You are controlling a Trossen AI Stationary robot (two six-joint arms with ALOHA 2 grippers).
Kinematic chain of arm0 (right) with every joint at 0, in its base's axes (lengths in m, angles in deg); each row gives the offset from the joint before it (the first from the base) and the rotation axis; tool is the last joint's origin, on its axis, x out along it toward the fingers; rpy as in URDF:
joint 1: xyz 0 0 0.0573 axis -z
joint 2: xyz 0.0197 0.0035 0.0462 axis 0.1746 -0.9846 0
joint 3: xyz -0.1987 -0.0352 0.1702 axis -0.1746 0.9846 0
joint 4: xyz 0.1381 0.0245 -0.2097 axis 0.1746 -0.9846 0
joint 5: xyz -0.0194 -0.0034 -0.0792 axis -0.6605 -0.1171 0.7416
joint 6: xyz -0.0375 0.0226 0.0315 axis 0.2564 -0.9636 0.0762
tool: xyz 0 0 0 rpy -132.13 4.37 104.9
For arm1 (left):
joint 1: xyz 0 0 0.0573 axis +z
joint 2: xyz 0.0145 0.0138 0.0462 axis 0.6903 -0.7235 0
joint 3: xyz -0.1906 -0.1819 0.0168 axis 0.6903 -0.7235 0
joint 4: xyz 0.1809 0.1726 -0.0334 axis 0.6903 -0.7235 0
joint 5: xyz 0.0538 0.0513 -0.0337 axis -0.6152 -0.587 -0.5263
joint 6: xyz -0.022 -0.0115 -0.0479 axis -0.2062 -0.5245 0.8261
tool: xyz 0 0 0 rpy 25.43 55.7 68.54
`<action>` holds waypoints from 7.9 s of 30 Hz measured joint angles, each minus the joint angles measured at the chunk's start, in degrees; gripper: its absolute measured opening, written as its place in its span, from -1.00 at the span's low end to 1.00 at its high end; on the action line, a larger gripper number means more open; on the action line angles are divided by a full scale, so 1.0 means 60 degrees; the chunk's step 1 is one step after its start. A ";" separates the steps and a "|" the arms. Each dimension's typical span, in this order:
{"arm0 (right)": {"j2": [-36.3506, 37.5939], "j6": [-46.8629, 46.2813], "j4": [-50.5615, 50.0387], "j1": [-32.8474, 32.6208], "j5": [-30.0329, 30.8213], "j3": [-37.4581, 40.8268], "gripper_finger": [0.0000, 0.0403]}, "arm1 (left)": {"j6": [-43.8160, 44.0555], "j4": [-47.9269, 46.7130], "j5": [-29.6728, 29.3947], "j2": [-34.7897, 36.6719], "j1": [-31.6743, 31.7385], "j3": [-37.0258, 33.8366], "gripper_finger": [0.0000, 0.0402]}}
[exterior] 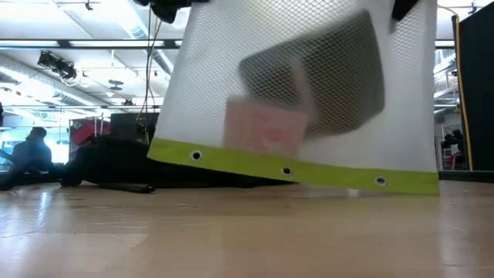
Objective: Unpack backpack
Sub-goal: Put the right black pen into the yellow zip bag, then put the black pen into the yellow zip bag
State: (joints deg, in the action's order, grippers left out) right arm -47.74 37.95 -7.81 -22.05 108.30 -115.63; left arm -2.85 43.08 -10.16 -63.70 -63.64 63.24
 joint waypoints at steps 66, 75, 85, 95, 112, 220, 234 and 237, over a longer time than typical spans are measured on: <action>-0.0015 -0.1352 -0.0041 -0.0217 0.0684 0.0907 -1.00 | -0.0021 -0.4964 0.4907 -0.3471 0.2238 -0.0125 -0.20; -0.0015 -0.1297 0.0020 -0.0217 0.0753 0.0907 -1.00 | -0.0221 -0.4460 0.5104 -0.4423 0.2684 -0.0069 -0.24; -0.0015 -0.1161 0.0183 -0.0221 0.0863 0.0907 -1.00 | -0.0490 -0.4452 0.4882 -0.4646 0.2684 -0.0062 -0.82; -0.0015 -0.1146 0.0180 -0.0221 0.0867 0.0907 -1.00 | -0.0524 -0.6134 0.3896 -0.4242 0.1990 0.0798 -0.99; -0.0022 -0.0815 0.0511 -0.0305 0.1131 0.0907 -1.00 | -0.2518 -0.1884 0.1661 -0.1587 0.0111 0.4350 -1.00; -0.0018 -0.0013 0.1936 -0.0432 0.1333 0.1428 -1.00 | 0.0288 -0.6720 0.2062 -0.4962 0.3712 0.2085 -0.22; -0.0018 -0.0006 0.2009 -0.0428 0.1252 0.1428 -1.00 | 0.1057 -0.5974 0.3694 -0.4925 0.4647 0.0906 -0.22; -0.0018 -0.0002 0.2009 -0.0428 0.1249 0.1428 -1.00 | 0.1326 -0.5864 0.4328 -0.4929 0.4471 0.0852 -0.22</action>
State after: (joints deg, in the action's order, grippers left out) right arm -47.85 37.94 4.25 -24.62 115.79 -107.07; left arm 5.11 7.90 15.81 -93.27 -36.82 68.36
